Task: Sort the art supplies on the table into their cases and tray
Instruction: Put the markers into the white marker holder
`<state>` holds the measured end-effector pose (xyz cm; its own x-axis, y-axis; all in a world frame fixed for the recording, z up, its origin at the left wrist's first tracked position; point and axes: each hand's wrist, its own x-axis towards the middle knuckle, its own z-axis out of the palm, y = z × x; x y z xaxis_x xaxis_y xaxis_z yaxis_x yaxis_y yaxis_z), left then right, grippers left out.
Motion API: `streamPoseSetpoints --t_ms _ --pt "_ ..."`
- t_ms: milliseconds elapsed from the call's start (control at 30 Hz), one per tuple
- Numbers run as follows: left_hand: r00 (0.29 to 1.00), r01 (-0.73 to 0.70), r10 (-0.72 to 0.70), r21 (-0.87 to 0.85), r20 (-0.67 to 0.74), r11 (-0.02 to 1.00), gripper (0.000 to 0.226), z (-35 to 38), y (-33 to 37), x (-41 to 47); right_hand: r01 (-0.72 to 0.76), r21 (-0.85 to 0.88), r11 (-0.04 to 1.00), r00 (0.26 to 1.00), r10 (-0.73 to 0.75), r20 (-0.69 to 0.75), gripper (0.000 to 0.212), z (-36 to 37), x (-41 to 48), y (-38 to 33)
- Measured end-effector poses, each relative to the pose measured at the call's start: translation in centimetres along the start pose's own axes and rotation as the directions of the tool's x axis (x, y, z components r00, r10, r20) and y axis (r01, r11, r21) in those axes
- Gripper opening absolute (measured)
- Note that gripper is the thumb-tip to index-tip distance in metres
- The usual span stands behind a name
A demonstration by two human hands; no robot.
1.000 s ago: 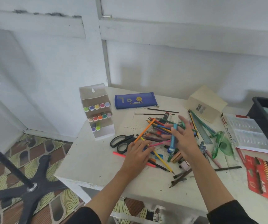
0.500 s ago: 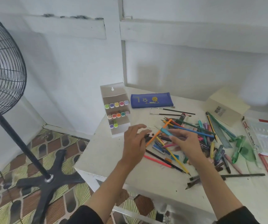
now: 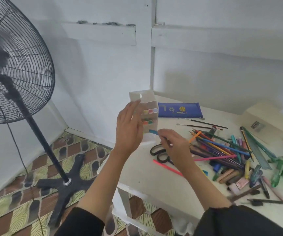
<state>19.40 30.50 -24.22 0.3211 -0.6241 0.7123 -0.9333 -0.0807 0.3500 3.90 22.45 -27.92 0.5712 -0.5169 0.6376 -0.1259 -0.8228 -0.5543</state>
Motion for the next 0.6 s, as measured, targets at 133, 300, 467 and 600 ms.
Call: streamPoseSetpoints --t_ms 133,300,467,600 --pt "0.993 0.065 -0.064 -0.003 0.095 0.998 0.047 0.2 -1.0 -0.2 0.179 -0.214 0.960 0.974 -0.141 0.179 0.021 2.4 1.2 0.1" --pt "0.985 0.102 -0.096 -0.036 0.141 0.994 0.049 0.3 -1.5 -0.2 0.008 -0.207 0.978 0.804 0.117 0.583 0.046 3.8 3.6 0.0" --pt "0.986 0.109 -0.096 -0.086 0.138 0.990 0.052 0.6 -1.4 -0.3 -0.089 -0.219 0.972 0.771 0.206 0.602 0.042 4.4 4.7 0.9" --pt "0.986 0.096 -0.089 -0.048 0.141 0.994 0.056 0.6 -1.4 -0.5 -0.109 -0.232 0.967 0.764 0.231 0.602 0.042 4.6 4.7 1.2"
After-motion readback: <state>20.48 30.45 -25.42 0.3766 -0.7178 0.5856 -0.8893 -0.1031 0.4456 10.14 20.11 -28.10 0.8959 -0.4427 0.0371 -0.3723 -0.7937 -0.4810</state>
